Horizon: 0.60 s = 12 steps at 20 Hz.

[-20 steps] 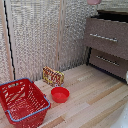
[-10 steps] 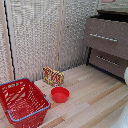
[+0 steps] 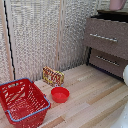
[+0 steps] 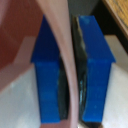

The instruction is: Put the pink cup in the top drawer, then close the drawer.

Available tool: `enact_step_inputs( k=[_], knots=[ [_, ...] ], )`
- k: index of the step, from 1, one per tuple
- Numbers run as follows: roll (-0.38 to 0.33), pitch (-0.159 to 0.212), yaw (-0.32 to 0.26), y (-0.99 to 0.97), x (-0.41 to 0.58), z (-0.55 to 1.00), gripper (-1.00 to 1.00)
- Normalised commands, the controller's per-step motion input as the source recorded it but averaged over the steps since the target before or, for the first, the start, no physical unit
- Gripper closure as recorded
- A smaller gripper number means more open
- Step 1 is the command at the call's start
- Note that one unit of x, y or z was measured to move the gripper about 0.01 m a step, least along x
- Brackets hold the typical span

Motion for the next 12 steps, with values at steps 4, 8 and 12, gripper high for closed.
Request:
enact_step_inputs(
  k=[4, 8, 12],
  knots=[
    [0.014, 0.001, -0.006, -0.27, -0.222, -0.38, 1.00],
    [0.025, 0.008, -0.009, -0.05, -0.282, -0.44, 1.00],
    [0.093, 0.052, -0.007, -0.04, -0.149, -0.39, 1.00]
  ],
)
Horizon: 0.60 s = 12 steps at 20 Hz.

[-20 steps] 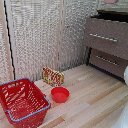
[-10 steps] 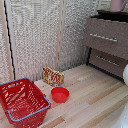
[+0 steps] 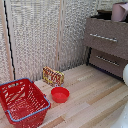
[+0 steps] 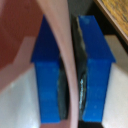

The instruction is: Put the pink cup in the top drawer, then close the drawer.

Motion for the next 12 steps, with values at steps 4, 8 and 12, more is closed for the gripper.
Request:
enact_step_inputs(
  k=[4, 8, 12],
  knots=[
    [0.081, 0.055, -0.006, -0.01, -0.057, -0.24, -1.00],
    [0.045, 0.013, -0.001, -0.02, 0.006, -0.02, -1.00],
    [0.052, 0.059, -0.043, 0.01, 0.009, 0.27, -1.00]
  ],
)
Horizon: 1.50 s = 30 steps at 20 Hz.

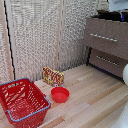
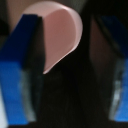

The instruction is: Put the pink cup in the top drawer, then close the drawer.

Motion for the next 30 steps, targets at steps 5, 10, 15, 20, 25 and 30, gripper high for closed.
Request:
enact_step_inputs(
  k=[5, 10, 15, 20, 25, 30],
  knots=[
    [-0.056, 0.046, 0.003, 0.22, 0.001, 0.65, -1.00],
    [-0.231, 0.048, 0.066, 0.37, 0.003, 0.46, -1.00],
    [-0.240, 0.016, 0.100, 0.33, 0.207, 0.14, -1.00],
    [-0.215, 0.018, 0.166, 0.24, 0.470, 0.00, -1.00],
    [-0.237, 0.090, 0.171, 0.21, 0.262, 0.00, -1.00],
    [-0.262, 0.219, 0.146, 0.19, -0.037, 0.00, -1.00]
  ],
)
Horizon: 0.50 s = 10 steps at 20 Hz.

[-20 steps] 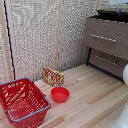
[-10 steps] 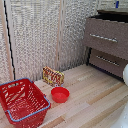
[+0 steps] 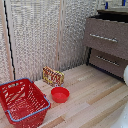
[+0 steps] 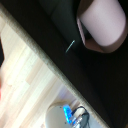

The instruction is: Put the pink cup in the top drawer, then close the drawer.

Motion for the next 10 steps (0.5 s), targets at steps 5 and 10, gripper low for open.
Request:
enact_step_inputs(
  k=[5, 10],
  knots=[
    [-0.326, 0.212, 0.140, 0.07, -0.078, -0.05, -1.00],
    [-0.364, 0.095, 0.085, 0.28, 0.186, -0.35, -1.00]
  ],
)
